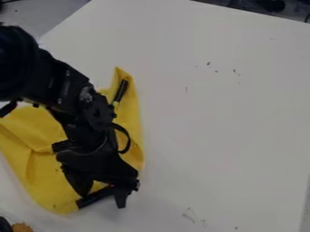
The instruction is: Fold the cloth from bottom right to top left
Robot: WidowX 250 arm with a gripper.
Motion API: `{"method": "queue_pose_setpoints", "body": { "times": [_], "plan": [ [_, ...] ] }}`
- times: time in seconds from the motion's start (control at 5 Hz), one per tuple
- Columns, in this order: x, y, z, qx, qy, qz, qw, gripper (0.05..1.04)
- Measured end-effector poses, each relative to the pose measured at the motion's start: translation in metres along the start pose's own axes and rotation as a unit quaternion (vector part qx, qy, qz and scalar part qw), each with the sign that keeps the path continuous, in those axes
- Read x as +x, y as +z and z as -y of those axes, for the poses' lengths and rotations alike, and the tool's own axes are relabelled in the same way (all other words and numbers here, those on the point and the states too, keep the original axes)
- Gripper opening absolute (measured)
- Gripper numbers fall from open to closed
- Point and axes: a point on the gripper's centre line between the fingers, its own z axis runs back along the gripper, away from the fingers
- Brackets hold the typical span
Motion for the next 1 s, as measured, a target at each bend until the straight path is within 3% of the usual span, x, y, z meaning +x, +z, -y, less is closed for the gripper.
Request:
{"method": "queue_pose_setpoints", "body": {
  "times": [0.4, 0.6, 0.8, 1.0],
  "plan": [
    [0.003, -0.006, -0.003, 0.01, 0.001, 0.008, 0.9999, 0.378],
    [0.006, -0.006, -0.001, 0.024, 0.001, 0.002, 0.9997, 0.2],
    [0.009, -0.003, -0.003, 0.035, -0.01, -0.009, 0.9993, 0.086],
    [0.027, 0.019, -0.004, 0.056, -0.043, -0.023, 0.9972, 0.062]
  ]
}}
